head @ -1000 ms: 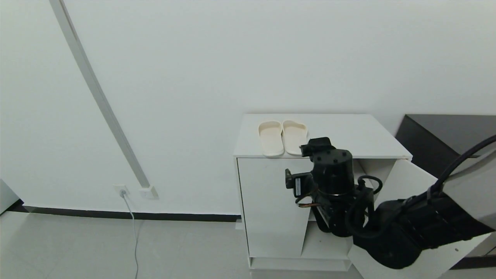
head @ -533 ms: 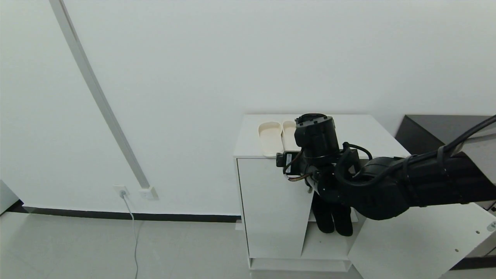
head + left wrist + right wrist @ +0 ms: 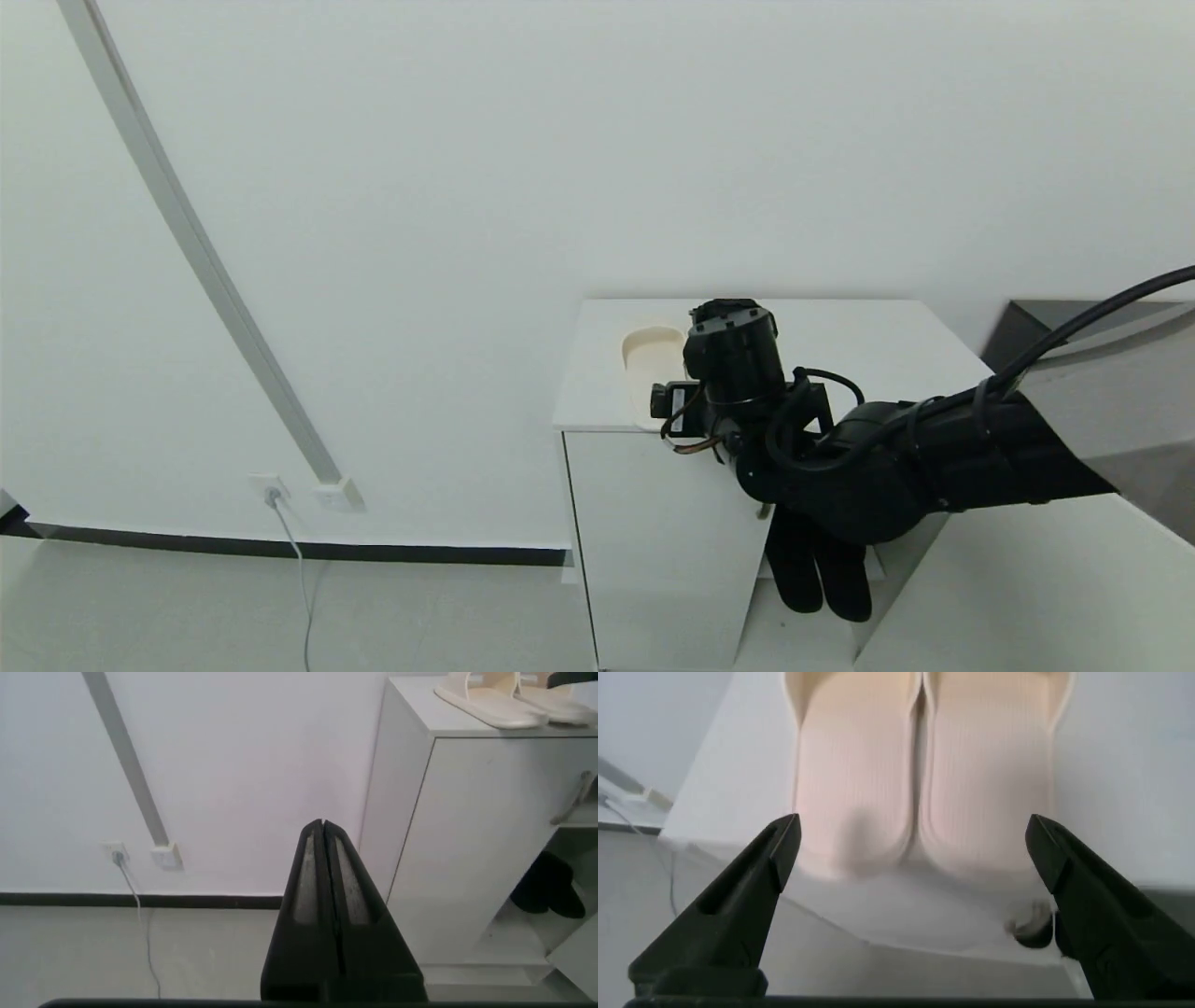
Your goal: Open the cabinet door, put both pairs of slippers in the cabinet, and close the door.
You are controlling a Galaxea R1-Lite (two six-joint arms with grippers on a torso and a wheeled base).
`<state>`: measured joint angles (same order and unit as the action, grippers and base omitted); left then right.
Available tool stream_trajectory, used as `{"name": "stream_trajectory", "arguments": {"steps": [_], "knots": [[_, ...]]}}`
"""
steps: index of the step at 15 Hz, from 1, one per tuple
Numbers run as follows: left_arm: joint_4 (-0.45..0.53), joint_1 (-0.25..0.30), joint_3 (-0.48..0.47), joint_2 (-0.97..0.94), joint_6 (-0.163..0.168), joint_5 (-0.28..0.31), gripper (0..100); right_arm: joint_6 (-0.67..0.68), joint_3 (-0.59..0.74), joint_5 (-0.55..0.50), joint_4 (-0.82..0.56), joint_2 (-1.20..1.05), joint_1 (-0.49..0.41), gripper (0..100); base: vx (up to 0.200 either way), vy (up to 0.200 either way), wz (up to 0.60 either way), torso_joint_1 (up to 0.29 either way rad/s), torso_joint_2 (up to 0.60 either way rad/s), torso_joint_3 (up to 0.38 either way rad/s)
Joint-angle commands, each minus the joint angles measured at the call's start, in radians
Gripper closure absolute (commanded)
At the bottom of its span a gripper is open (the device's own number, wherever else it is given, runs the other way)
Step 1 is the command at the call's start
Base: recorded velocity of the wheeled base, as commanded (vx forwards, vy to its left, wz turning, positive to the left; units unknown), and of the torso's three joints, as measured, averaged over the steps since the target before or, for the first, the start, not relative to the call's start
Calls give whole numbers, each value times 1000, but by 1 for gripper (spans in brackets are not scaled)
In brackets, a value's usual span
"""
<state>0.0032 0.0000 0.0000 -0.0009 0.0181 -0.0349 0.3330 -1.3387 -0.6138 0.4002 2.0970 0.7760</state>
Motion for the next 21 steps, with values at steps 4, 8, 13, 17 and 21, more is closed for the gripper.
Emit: {"name": "stream_trajectory", "arguments": {"steps": [4,8,13,17,21], "knots": [[0,0,0,1,-1,0,100,-43,-16,-3,66,75,-7,0,150,0,0,3,2,2],[-2,0,0,1,-4,0,100,-97,-66,3,126,127,-44,0,0,0,0,0,0,0],[-2,0,0,1,-10,0,100,-120,-169,9,124,216,-67,0,0,0,0,0,0,0],[-2,0,0,1,-12,0,100,-157,-284,31,118,284,-99,0,0,0,0,0,0,0],[-2,0,0,1,-12,0,100,-157,-310,32,118,299,-107,100,0,0,0,0,0,0]]}}
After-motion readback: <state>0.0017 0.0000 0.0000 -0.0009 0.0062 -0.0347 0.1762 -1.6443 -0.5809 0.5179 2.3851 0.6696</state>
